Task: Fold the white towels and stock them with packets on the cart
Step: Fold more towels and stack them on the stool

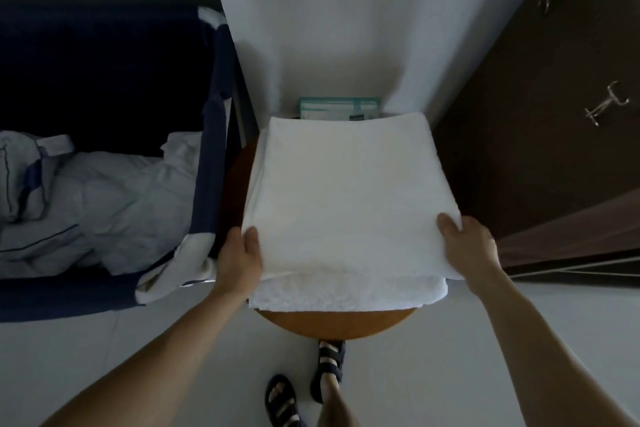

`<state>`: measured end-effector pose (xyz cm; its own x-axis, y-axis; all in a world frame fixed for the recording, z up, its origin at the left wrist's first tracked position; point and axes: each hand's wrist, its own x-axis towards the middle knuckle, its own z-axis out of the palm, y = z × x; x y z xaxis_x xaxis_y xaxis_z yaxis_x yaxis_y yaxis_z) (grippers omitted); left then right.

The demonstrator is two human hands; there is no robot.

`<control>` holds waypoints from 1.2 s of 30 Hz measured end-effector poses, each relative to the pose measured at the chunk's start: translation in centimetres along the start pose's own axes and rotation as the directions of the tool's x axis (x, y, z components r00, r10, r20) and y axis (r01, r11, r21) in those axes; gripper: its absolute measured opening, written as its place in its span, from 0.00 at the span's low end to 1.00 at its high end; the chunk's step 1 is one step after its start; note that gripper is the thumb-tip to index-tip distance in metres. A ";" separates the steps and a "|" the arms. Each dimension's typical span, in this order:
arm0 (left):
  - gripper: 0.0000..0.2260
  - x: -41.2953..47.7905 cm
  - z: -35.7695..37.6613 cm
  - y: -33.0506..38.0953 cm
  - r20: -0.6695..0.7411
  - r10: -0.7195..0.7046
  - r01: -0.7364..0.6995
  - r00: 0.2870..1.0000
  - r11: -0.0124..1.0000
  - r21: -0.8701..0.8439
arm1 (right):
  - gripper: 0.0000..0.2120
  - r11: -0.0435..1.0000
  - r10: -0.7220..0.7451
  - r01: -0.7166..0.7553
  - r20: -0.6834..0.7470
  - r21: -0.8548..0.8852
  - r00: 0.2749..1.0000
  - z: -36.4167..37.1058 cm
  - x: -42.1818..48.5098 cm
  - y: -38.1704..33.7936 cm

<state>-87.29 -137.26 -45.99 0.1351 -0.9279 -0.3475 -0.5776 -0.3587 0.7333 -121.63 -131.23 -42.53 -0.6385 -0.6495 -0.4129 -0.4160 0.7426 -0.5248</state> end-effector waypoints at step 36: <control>0.32 4.7 2.4 4.4 0.441 0.345 -0.560 0.828 0.488 0.670 | 0.38 0.603 -0.533 0.562 0.238 -0.566 0.812 8.9 -0.3 -4.6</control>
<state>-91.11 -142.94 -45.76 -0.4428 -0.8475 -0.2929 -0.8965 0.4127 0.1611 -113.78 -135.85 -46.60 -0.1427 -0.9619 -0.2333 -0.9762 0.1756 -0.1269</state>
